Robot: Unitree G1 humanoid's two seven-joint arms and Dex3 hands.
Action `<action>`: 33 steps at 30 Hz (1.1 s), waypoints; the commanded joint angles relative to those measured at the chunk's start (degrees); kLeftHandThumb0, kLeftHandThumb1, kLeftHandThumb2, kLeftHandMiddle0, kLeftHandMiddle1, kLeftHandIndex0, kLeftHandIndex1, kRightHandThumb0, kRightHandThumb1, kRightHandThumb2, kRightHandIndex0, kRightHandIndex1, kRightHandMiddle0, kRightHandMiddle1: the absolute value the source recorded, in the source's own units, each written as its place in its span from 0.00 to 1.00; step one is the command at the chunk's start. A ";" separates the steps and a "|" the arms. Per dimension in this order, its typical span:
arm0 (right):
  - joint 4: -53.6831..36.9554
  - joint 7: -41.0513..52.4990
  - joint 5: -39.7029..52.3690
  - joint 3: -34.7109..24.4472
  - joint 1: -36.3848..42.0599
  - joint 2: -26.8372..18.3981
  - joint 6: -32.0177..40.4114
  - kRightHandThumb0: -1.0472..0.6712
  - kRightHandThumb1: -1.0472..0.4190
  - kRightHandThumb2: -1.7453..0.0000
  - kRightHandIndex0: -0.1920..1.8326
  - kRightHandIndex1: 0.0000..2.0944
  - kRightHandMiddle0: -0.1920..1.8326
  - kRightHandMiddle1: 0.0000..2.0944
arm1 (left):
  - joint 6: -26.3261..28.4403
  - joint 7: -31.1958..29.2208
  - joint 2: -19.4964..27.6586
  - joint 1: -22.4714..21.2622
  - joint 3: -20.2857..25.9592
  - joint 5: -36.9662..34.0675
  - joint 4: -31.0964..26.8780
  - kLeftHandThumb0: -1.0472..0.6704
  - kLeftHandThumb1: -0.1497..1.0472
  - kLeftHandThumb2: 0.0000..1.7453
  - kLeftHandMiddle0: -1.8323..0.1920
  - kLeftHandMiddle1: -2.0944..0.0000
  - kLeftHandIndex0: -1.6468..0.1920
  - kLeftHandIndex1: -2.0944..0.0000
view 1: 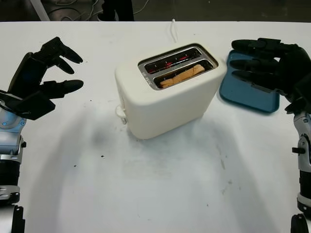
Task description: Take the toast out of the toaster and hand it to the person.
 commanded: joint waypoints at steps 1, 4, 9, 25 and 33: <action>-0.67 -0.12 0.13 -0.10 -0.06 -0.12 0.55 0.46 0.16 1.00 0.53 0.00 0.48 0.00 | 0.11 -0.21 -0.06 0.99 0.28 -0.70 -0.34 0.00 0.89 0.15 0.70 0.31 0.74 0.36; -0.59 0.03 0.26 -0.11 -0.07 -0.14 0.49 0.46 0.16 1.00 0.53 0.00 0.48 0.00 | 0.05 0.12 0.07 1.05 0.25 -0.20 -0.34 0.00 0.89 0.14 0.70 0.32 0.74 0.36; -0.62 -0.12 0.20 -0.15 0.03 -0.06 0.45 0.46 0.16 1.00 0.53 0.00 0.48 0.00 | -0.16 -0.06 -0.06 1.01 0.30 -0.58 -0.09 0.00 0.89 0.15 0.70 0.32 0.74 0.37; -0.49 0.09 0.15 -0.11 0.02 -0.25 0.32 0.47 0.16 1.00 0.53 0.00 0.48 0.00 | 0.27 0.08 0.06 1.17 0.27 -0.26 -0.63 0.00 0.89 0.15 0.70 0.32 0.74 0.37; -0.46 0.04 0.11 -0.10 0.05 -0.20 0.17 0.46 0.16 1.00 0.53 0.00 0.48 0.00 | 0.01 0.15 -0.02 1.12 0.29 -0.31 -0.42 0.00 0.89 0.15 0.70 0.32 0.74 0.36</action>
